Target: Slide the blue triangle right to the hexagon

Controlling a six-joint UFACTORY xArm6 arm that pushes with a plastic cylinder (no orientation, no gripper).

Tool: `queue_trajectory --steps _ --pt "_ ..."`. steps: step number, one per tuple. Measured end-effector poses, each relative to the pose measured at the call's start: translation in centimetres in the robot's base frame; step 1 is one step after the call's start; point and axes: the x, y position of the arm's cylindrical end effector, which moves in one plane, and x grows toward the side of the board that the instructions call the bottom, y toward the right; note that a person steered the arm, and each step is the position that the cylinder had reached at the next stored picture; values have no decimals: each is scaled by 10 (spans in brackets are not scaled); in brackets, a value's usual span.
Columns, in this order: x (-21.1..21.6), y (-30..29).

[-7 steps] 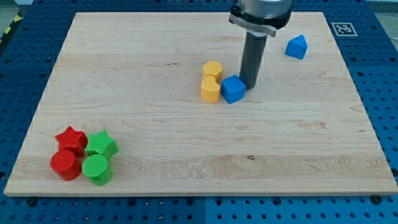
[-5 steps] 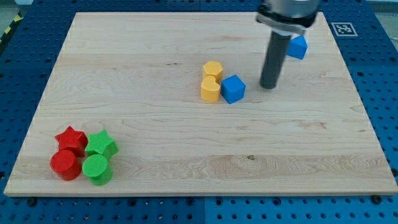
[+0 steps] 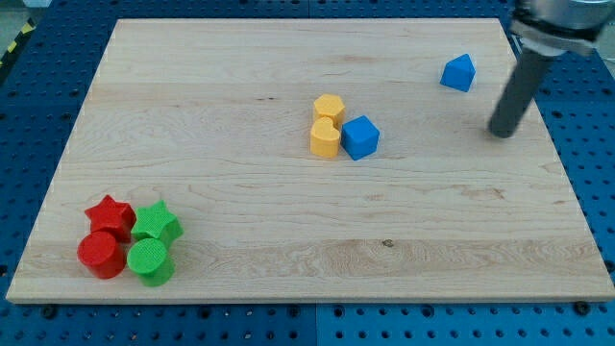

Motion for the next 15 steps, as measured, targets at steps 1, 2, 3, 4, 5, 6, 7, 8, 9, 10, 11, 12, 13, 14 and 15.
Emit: queue_trajectory --steps 1,2,3,4,5,6,7,8,9,10,11,12,13,14,15 --pt "-24 17" --pt "-62 24" --pt "-92 35" --pt "-132 32" --pt "-132 -9" --pt "-117 -39" --pt "-117 -41" --pt "-105 -42" --pt "-89 -45" --pt "-66 -49" --pt "-57 -64" --pt "-91 -66" --pt "-110 -79" --pt "-101 -125" --pt "-90 -130"
